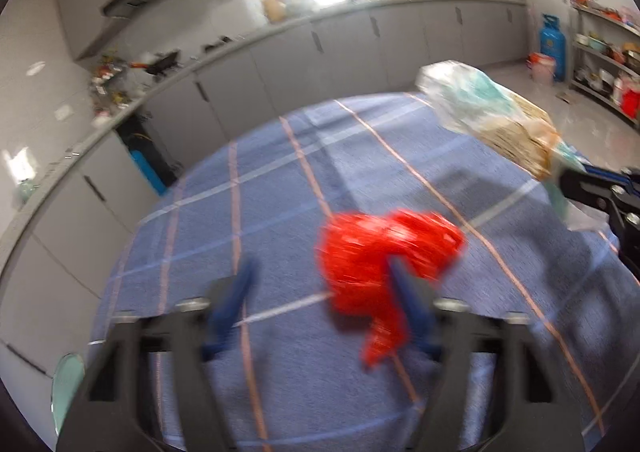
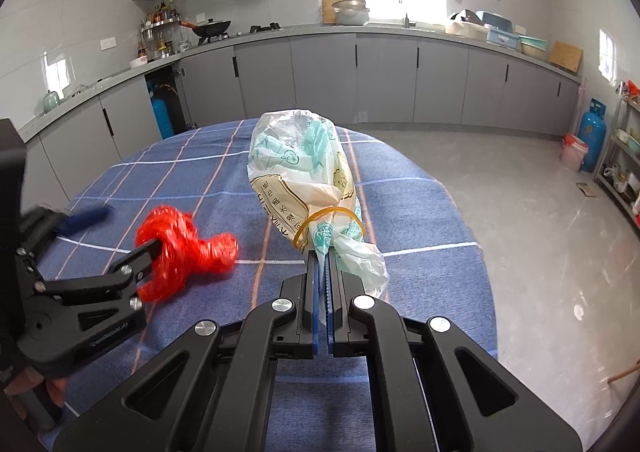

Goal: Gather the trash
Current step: 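Grasp the red net bag with the left gripper and lift it, then carry the red net and clear bag over the teal bin with both grippers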

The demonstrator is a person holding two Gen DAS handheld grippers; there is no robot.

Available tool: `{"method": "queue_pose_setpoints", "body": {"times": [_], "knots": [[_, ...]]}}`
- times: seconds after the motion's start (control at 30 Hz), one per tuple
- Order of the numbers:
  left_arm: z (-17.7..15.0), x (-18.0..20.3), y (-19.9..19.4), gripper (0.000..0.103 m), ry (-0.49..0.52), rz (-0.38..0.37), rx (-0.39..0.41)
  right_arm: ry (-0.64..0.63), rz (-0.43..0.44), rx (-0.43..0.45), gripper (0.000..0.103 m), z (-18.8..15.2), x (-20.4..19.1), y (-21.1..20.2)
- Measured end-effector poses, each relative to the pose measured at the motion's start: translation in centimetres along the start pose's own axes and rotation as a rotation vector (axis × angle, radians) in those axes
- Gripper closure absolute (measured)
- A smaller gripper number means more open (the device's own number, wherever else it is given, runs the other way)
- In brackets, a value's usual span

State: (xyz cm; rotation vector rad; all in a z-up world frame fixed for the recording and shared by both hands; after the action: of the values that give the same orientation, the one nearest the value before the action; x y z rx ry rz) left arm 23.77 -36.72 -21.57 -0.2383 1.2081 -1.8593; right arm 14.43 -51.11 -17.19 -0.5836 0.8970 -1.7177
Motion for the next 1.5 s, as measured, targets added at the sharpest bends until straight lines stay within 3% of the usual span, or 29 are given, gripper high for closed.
{"method": "queue_pose_setpoints", "body": {"times": [0.1,0.2,0.93,1.5], "knots": [[-0.1,0.9,0.2,0.092,0.024,-0.035,-0.017,-0.006,-0.003,0.0,0.099,-0.1,-0.3,-0.1],[-0.2,1.1,0.1,0.098,0.025,-0.035,-0.016,-0.008,-0.002,0.001,0.099,-0.1,-0.6,-0.3],[-2.0,-4.2,-3.7,0.101,-0.05,0.014,0.045,-0.072,0.016,0.021,0.099,-0.3,-4.4,-2.1],[-4.6,-9.5,-6.0,0.101,-0.134,0.066,0.067,-0.155,0.069,0.025,0.099,0.1,-9.8,-2.6]]}}
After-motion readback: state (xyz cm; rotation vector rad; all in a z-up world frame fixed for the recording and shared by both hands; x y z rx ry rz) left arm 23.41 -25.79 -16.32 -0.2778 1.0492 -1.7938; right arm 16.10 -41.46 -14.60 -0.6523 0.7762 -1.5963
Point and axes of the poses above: each gripper's, at about its wrist camera, not at the fingertips, and y roughly the way its jaws point, x to its right, z to its top, the point moved 10 cm from there along y, roughly the way its jaws point, and after that the axes turned 15 degrees about -x, right-handed, at the moved point
